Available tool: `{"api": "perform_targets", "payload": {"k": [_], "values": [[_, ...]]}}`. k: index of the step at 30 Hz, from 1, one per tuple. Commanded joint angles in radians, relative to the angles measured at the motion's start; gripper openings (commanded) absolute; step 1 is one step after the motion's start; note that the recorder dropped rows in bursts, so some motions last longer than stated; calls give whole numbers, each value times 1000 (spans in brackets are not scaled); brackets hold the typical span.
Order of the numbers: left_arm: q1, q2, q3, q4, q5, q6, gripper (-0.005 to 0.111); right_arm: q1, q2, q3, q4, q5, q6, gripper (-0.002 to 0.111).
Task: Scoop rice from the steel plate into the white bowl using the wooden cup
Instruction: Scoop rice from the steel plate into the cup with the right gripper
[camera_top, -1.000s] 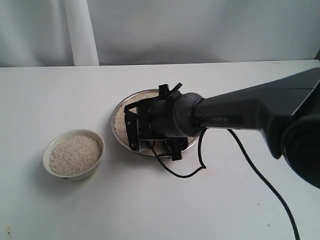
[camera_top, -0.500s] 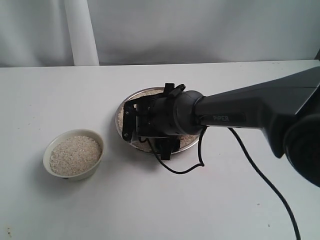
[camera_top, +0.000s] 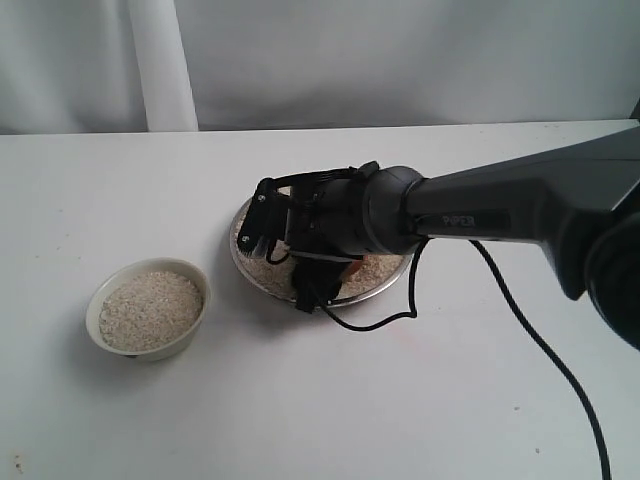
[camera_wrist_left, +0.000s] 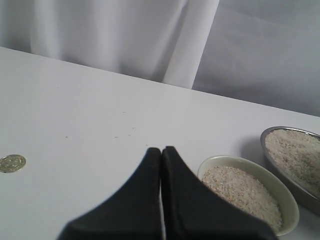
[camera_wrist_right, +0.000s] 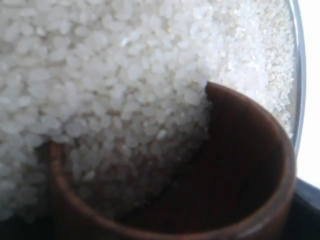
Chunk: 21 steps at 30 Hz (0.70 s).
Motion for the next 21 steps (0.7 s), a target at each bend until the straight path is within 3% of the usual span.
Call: {"api": "perform_targets", "payload": {"k": [1,15,21], "values": [[-5,-3,-3,-2,-9,-4,0,-1,19,16,53,-82,75,6],[-5,-3,-3,-2,-9,-4,0,-1,19,16,-54,-58,332,6],[-5,-3,-3,-2,-9,-4,0,-9,-15,78,-135,-169,487,6]]}}
